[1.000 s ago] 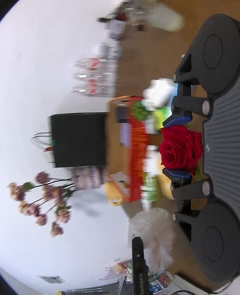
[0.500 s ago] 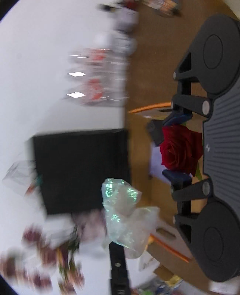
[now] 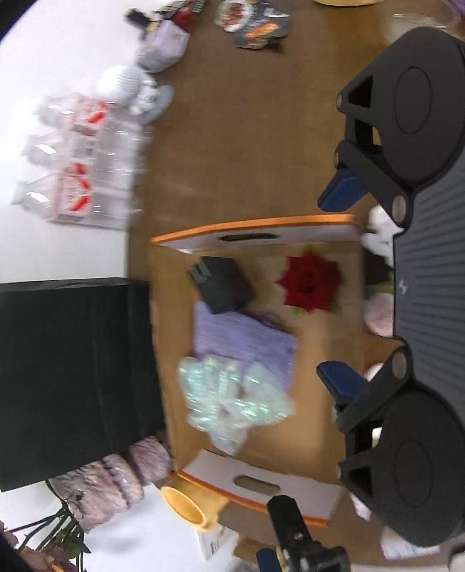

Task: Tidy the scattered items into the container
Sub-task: 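Raise both tools away from the box back toward the table items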

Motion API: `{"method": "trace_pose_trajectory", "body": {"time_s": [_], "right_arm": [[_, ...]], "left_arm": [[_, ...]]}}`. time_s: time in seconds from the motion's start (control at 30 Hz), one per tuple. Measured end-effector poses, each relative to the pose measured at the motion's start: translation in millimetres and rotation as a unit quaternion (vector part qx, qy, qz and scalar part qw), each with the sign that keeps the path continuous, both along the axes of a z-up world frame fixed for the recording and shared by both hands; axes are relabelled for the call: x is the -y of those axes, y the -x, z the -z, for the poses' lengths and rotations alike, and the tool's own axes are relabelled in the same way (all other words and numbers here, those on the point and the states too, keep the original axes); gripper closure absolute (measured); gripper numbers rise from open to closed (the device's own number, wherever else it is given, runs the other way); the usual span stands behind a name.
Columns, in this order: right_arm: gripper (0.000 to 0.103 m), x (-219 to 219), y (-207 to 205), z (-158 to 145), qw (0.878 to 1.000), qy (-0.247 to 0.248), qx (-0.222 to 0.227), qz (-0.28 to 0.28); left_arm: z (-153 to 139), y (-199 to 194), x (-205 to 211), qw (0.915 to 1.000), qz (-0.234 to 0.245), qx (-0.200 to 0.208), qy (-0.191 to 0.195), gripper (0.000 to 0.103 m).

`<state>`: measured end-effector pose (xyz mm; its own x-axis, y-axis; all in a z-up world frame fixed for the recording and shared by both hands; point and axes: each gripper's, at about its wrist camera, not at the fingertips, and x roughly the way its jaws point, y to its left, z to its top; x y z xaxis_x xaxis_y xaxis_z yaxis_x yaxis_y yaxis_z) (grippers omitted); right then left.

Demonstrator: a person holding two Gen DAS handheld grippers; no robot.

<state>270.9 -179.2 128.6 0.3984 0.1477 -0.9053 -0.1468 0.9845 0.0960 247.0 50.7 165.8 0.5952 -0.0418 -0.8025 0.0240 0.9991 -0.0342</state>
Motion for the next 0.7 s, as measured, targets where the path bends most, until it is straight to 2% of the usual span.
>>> {"method": "trace_pose_trajectory", "body": {"time_s": [0.07,0.2,0.27,0.43,0.53,0.7], "right_arm": [[0.013,6,13,-8,1.000,-0.006,-0.002,0.003],[0.013,17,40,-32,1.000,-0.002,0.006,0.006],[0.013,23,52,-47,1.000,-0.002,0.009,0.008],[0.012,36,83,-93,0.999,-0.009,0.039,0.014],[0.012,38,102,-117,0.999,-0.015,0.051,0.006],[0.011,40,136,-145,0.995,-0.021,0.093,0.001]], "left_arm": [[-9,14,6,0.9997,0.009,-0.013,-0.020,0.000],[-37,45,18,0.9987,0.023,0.004,-0.045,0.000],[-54,57,20,0.9992,0.014,0.014,-0.036,0.000],[-89,85,23,0.9998,0.013,0.007,-0.010,0.000],[-106,106,26,0.9993,0.019,0.027,-0.016,0.000],[-125,132,22,0.9988,0.001,0.049,0.005,0.000]]}}
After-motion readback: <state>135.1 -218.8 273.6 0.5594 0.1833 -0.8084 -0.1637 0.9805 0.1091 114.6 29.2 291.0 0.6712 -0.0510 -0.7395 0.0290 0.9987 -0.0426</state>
